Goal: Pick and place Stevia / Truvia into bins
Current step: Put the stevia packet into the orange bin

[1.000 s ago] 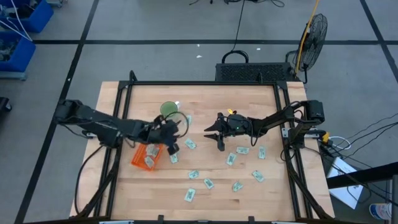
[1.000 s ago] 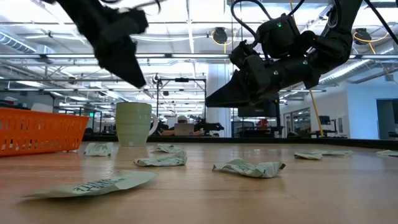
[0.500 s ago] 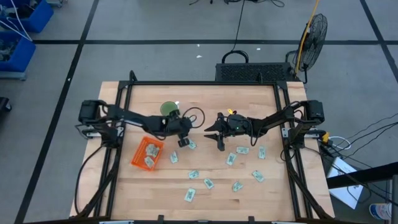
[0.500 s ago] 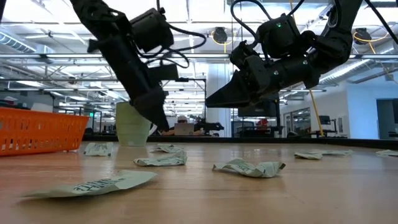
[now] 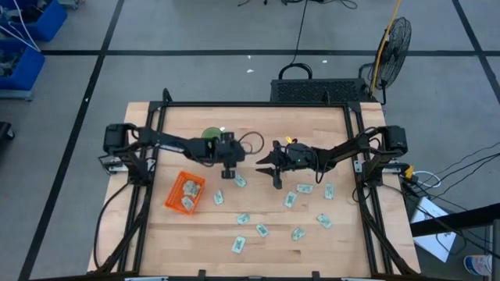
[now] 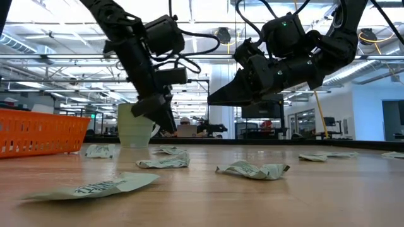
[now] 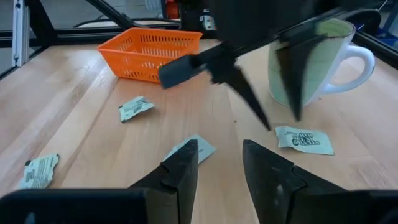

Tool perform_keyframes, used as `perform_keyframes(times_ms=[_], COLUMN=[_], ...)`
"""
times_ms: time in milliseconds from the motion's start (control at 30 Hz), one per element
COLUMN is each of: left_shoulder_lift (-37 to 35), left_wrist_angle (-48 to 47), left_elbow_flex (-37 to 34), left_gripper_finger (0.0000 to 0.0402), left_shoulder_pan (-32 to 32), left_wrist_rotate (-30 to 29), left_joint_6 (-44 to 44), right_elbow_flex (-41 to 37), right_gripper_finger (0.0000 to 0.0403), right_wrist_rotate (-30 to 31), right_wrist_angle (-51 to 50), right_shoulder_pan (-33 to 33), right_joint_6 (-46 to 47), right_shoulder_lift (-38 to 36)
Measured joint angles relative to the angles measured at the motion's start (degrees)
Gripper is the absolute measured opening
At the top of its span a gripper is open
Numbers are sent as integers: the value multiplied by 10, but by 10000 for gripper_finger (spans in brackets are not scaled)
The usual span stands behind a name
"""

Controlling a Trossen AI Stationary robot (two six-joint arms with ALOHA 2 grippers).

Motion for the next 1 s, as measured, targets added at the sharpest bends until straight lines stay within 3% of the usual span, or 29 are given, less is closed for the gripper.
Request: perform_keyframes(times_ms=[300, 400, 467, 533, 833, 1000], left_shoulder_lift=[54, 99, 120, 133, 139, 139], left_wrist_angle=[-76, -146, -183, -207, -211, -212], left_elbow_flex=[69, 108, 135, 159, 178, 171], left_gripper_finger=[133, 133, 133, 133, 133, 133], left_shoulder_pan=[33, 29, 27, 27, 47, 56], left_wrist_rotate=[51, -1, -57, -74, 69, 47], left_joint_6=[57, 105, 107, 102, 80, 55], right_elbow_flex=[0, 0, 0, 0, 0, 0], right_gripper_finger=[121, 121, 121, 121, 121, 121], right_wrist_rotate=[0, 0, -1, -2, -2, -2], right_wrist_angle=[7, 9, 9, 8, -1, -5], right_shoulder_pan=[0, 0, 0, 0, 0, 0], right_joint_6=[0, 0, 0, 0, 0, 0], right_shoulder_lift=[0, 0, 0, 0, 0, 0])
